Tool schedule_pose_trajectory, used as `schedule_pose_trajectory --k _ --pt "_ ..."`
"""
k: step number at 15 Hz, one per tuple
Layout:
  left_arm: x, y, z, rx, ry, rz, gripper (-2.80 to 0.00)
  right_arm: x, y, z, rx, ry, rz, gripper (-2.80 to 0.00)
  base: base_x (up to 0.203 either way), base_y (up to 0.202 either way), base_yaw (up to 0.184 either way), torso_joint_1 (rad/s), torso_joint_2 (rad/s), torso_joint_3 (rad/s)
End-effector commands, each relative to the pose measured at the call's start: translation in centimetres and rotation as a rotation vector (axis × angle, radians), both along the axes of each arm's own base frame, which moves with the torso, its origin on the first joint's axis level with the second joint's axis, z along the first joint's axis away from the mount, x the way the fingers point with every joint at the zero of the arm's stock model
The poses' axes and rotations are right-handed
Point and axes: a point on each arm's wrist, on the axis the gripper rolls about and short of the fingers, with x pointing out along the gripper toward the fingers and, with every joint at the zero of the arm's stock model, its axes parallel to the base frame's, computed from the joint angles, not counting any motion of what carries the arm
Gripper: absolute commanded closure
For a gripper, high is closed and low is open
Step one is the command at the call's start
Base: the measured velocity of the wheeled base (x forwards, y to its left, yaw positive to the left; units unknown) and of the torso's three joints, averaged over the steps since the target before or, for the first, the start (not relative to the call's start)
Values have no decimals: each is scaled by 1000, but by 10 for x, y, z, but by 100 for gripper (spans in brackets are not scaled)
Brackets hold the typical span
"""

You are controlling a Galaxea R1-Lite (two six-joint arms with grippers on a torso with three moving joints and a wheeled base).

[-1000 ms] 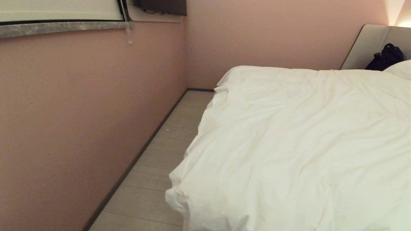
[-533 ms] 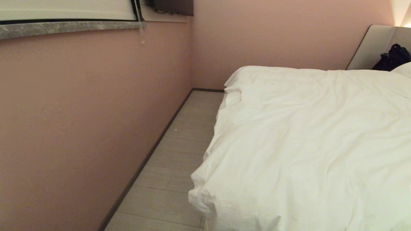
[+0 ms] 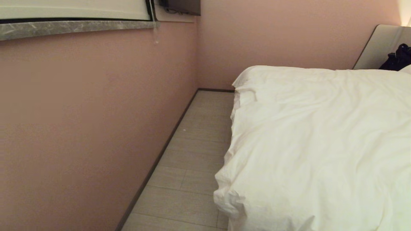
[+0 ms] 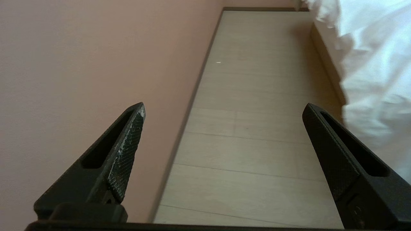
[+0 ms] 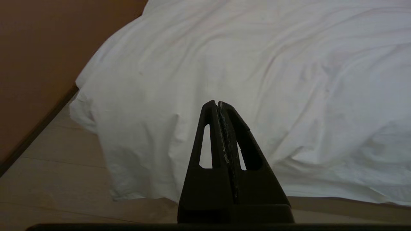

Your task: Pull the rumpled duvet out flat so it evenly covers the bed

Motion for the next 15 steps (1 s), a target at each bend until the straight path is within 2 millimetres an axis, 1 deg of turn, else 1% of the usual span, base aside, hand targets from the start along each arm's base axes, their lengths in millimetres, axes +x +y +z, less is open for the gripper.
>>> schedule_pose_trajectory --k 1,12,15 --pt "0 0 0 0 0 0 -280 0 0 0 0 2 1 0 0 104 -2 -2 5 2" --pt "0 0 0 -5 -2 0 -280 0 0 0 0 2 1 0 0 5 0 0 0 0" --pt "0 0 0 -4 -1 0 -280 0 0 0 0 2 0 0 -167 0 3 5 6 4"
